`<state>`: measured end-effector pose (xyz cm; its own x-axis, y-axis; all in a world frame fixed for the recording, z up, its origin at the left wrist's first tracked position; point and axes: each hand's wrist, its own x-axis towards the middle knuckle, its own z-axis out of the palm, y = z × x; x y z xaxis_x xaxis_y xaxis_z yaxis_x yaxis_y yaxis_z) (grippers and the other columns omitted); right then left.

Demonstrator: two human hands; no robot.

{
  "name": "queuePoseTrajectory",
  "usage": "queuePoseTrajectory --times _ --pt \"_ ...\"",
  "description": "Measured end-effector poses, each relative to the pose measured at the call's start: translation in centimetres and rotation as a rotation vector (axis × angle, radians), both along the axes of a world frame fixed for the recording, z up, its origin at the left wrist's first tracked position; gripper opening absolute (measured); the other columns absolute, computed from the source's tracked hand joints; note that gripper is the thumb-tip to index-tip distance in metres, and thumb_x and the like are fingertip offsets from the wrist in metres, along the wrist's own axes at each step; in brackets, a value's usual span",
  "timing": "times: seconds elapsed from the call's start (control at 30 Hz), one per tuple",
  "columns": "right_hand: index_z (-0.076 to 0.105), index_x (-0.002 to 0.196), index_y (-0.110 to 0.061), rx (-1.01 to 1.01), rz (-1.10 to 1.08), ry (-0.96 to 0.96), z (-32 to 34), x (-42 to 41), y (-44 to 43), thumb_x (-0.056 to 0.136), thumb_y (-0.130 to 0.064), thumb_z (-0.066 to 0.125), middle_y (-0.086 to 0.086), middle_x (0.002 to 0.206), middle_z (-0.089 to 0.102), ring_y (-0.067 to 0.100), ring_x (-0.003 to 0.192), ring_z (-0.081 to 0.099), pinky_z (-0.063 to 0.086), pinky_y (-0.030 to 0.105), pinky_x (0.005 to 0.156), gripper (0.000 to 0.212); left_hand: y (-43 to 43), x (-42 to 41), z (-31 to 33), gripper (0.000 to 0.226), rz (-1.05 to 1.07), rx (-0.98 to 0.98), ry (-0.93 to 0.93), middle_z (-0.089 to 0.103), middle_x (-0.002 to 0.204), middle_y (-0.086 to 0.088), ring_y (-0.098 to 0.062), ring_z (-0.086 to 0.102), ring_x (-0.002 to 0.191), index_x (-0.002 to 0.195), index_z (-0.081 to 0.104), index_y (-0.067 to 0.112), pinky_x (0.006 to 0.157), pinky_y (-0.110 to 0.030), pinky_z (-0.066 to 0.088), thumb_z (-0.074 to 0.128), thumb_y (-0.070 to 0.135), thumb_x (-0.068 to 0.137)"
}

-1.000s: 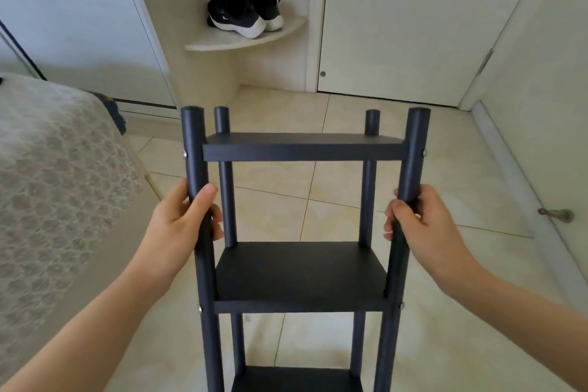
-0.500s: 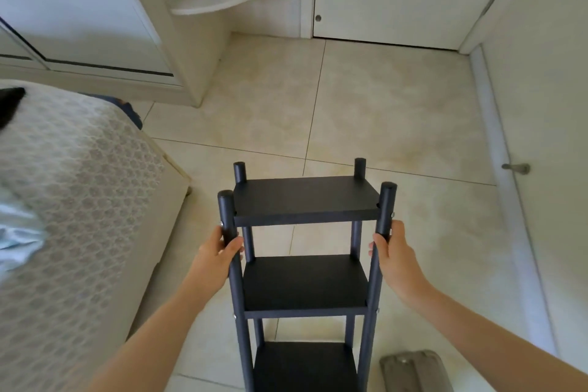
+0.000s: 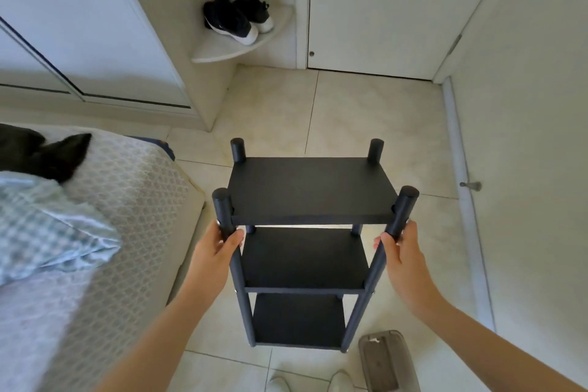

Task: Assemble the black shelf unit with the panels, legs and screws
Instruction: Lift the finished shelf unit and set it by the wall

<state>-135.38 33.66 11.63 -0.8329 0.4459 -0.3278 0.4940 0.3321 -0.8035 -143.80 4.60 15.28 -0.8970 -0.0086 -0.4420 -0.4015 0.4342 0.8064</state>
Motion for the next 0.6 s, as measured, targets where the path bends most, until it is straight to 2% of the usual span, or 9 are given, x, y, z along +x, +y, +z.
queuePoseTrajectory --times 0.1,0.17,0.23,0.3,0.4,0.47,0.6 --pt "0.035 0.114 -0.016 -0.050 -0.038 0.071 6.2 0.7 0.6 0.100 -0.022 0.045 0.012 0.092 0.063 0.020 0.076 0.064 0.049 0.018 0.063 0.018 0.8 0.9 6.3 0.011 -0.001 0.050 0.073 0.066 0.095 -0.008 -0.023 0.064 0.093 0.107 0.058 0.011 0.090 -0.038 0.051 0.056 0.019 0.099" --pt "0.037 0.117 -0.014 -0.081 -0.066 0.110 10.0 1.5 1.1 0.099 -0.022 0.045 0.011 0.094 0.062 0.020 0.082 0.064 0.049 0.018 0.068 0.021 1.2 1.7 10.3 0.008 -0.014 0.066 0.116 0.067 0.097 -0.007 -0.020 0.065 0.095 0.106 0.058 0.014 0.084 -0.028 0.052 0.057 0.019 0.099" --pt "0.039 0.118 -0.013 -0.105 -0.089 0.144 13.4 2.6 1.5 0.099 -0.022 0.045 0.013 0.095 0.061 0.023 0.087 0.064 0.051 0.021 0.073 0.022 1.7 2.9 13.9 0.003 -0.011 0.086 0.159 0.068 0.097 0.000 -0.006 0.066 0.092 0.102 0.059 0.018 0.075 -0.015 0.049 0.056 0.018 0.100" --pt "0.041 0.117 -0.010 -0.118 -0.104 0.174 16.4 3.5 2.0 0.098 -0.023 0.046 0.015 0.097 0.062 0.028 0.089 0.064 0.054 0.026 0.077 0.024 2.1 3.9 17.1 0.007 -0.003 0.109 0.201 0.068 0.097 0.004 0.002 0.065 0.088 0.101 0.059 0.021 0.070 -0.009 0.048 0.056 0.015 0.100" --pt "0.043 0.116 -0.008 -0.116 -0.092 0.191 20.6 5.1 2.9 0.098 -0.024 0.048 0.014 0.096 0.063 0.027 0.090 0.065 0.054 0.024 0.077 0.025 2.5 5.4 21.0 0.009 0.021 0.153 0.239 0.069 0.099 -0.001 -0.007 0.065 0.090 0.101 0.061 0.022 0.078 -0.019 0.050 0.060 0.014 0.098" --pt "0.044 0.115 -0.007 -0.105 -0.079 0.206 22.8 6.4 3.4 0.097 -0.024 0.049 0.014 0.096 0.064 0.028 0.091 0.065 0.054 0.025 0.078 0.025 2.7 6.6 22.8 0.014 0.022 0.167 0.268 0.070 0.098 0.002 -0.007 0.065 0.090 0.100 0.062 0.026 0.080 -0.023 0.049 0.060 0.012 0.098" --pt "0.045 0.117 -0.007 -0.102 -0.080 0.209 25.9 8.4 3.4 0.097 -0.023 0.050 0.022 0.100 0.062 0.035 0.093 0.064 0.052 0.017 0.065 0.026 3.2 8.7 24.8 0.017 0.083 0.198 0.284 0.068 0.091 0.004 -0.011 0.065 0.088 0.096 0.063 0.028 0.080 -0.026 0.049 0.061 0.011 0.097"
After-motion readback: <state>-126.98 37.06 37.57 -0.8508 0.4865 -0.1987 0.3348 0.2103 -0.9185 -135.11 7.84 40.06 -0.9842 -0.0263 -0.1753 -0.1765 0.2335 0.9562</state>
